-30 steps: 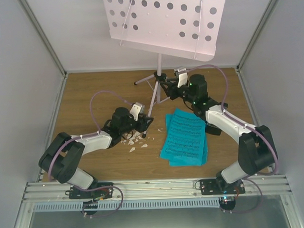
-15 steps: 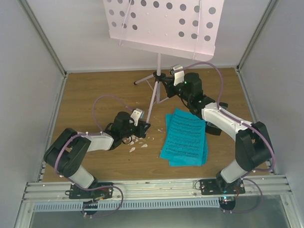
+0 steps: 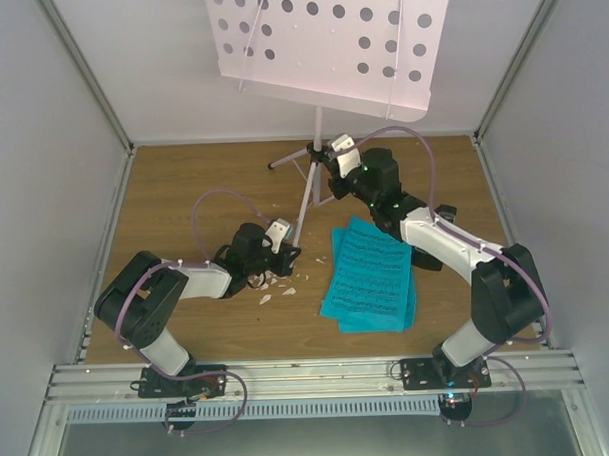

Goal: Pack up the instrument practice props

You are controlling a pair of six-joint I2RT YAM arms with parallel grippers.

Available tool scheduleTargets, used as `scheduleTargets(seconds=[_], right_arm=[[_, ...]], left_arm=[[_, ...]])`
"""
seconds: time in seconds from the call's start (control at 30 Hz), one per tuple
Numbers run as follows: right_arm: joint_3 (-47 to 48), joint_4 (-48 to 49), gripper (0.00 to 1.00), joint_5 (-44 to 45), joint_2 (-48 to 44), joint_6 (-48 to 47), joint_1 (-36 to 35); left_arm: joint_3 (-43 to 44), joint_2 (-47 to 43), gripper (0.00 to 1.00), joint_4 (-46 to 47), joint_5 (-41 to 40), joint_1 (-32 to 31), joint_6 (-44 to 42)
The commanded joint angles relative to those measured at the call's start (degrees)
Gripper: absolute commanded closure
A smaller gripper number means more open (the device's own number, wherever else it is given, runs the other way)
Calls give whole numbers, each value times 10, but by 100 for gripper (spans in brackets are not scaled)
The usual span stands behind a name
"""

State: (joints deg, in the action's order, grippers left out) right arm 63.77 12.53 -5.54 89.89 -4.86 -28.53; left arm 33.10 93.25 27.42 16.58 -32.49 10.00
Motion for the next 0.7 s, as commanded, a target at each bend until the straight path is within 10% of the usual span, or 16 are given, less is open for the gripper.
scheduleTargets(seconds=[0.0,0.3,0.67], right_arm=[[-4,-12,92,75,-4,-136,-21],[7,12,89,231,17,-269,-44],[-74,40,15,168,-141,-36,-38]], left_arm=[[14,4,91,9,-10,-1,13],[13,-3,94,5,-15,-1,13],[11,-15,97,-8,-36,-1,0]])
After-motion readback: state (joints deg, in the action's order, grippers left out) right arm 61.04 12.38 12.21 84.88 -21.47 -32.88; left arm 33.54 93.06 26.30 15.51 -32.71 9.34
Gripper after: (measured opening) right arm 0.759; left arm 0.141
